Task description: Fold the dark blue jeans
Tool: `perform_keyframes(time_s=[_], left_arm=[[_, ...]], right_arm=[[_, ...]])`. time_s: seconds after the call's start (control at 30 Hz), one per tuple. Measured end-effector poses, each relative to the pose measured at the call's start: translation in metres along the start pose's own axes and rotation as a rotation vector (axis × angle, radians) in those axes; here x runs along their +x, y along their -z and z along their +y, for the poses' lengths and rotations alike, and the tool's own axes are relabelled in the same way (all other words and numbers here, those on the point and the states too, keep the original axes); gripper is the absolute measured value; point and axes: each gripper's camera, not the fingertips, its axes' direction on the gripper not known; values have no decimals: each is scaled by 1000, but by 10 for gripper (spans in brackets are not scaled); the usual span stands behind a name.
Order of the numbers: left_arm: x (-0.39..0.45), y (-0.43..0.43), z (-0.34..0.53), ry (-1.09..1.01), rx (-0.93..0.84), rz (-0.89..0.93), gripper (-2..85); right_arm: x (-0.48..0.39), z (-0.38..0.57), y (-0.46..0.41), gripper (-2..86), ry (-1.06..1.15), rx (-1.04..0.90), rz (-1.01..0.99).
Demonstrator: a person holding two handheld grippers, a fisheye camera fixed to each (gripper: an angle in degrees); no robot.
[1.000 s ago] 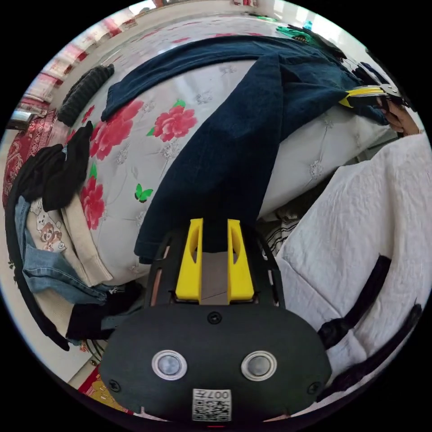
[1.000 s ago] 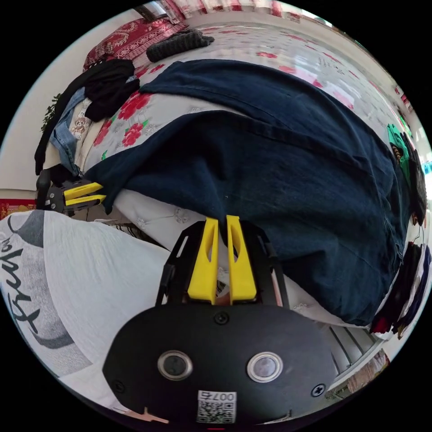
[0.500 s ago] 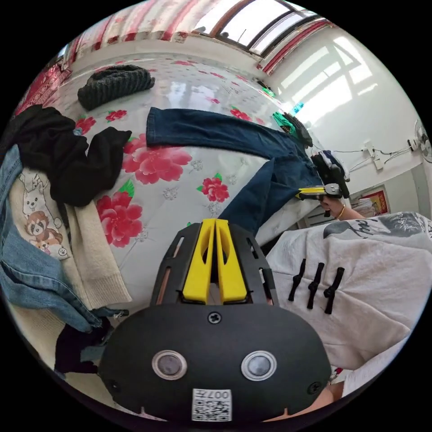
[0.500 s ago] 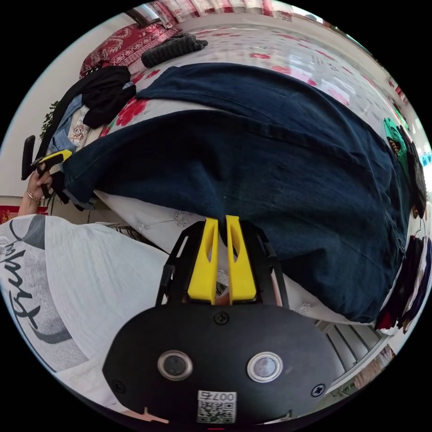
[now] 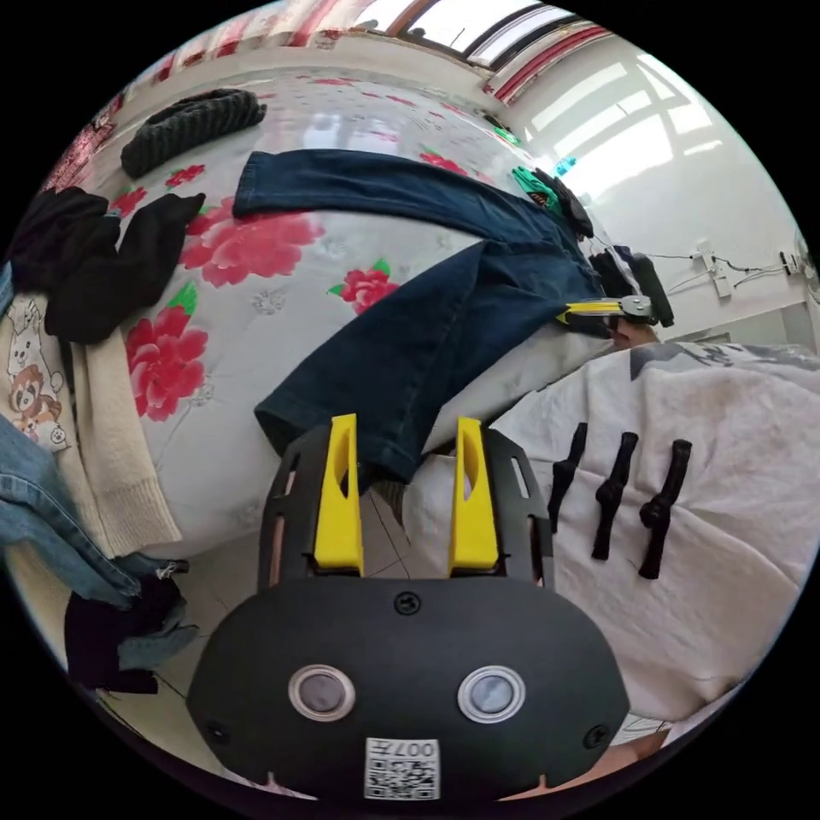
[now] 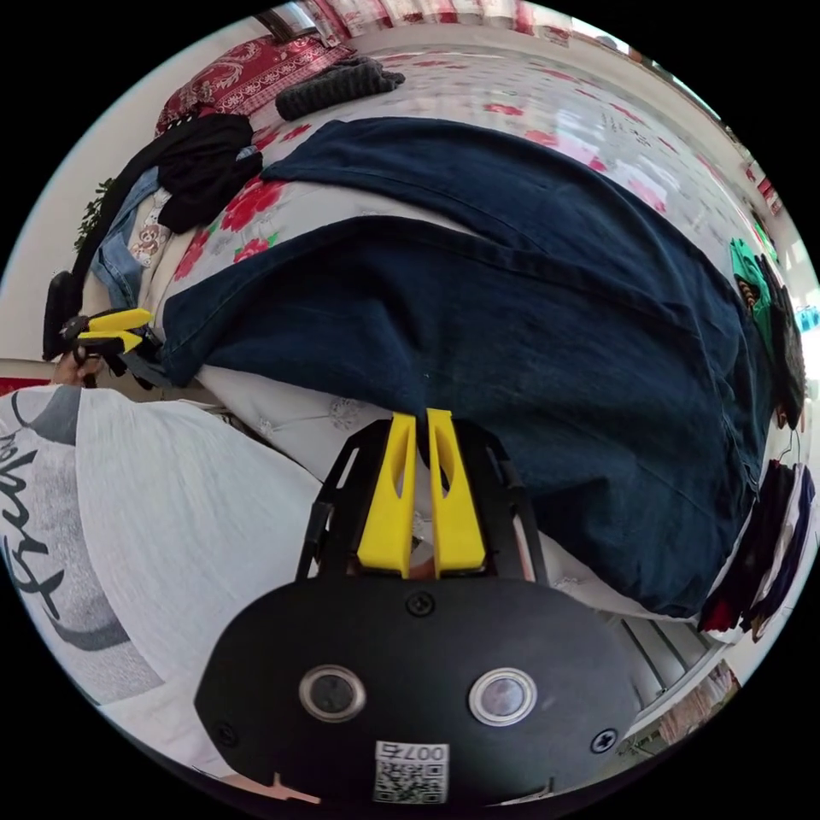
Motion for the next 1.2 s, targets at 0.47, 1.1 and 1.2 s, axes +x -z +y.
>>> perform_keyframes(time_s=[0.47,1.1,1.2], left_arm=[[-58,84,-41,86,157,-104,-8],[7,-94,-72,291,-101,-461,24],[26,-126,-90,233,-205,-544,15]], right_arm=[[26,20,7,4,129,-49,-60],[261,274,65,67,-961,463,-272],[307,325,52,78,-1212,559,-351]])
